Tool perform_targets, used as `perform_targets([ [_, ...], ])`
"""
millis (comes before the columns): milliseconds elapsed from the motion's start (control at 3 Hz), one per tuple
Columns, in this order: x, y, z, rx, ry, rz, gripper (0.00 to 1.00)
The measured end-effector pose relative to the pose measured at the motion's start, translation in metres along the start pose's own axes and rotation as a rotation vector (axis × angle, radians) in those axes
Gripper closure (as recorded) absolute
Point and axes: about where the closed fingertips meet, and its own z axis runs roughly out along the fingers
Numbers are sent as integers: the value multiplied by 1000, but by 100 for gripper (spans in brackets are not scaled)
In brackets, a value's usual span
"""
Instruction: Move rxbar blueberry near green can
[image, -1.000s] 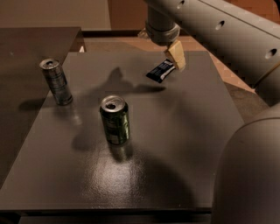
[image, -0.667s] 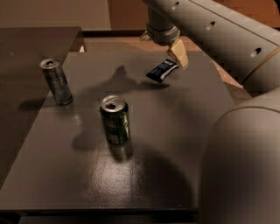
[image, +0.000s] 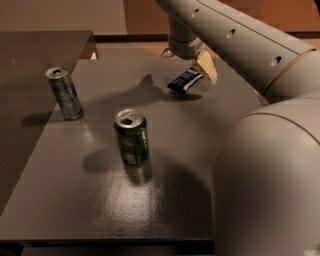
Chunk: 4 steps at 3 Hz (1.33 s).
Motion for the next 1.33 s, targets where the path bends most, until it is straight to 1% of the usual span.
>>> perform_targets([
  [333, -6, 6, 12, -29, -41, -6, 0],
  [667, -12, 9, 20, -45, -71, -7, 0],
  [1000, -16, 10, 25, -56, -90, -8, 0],
  [1333, -17, 10, 26, -58, -93, -8, 0],
])
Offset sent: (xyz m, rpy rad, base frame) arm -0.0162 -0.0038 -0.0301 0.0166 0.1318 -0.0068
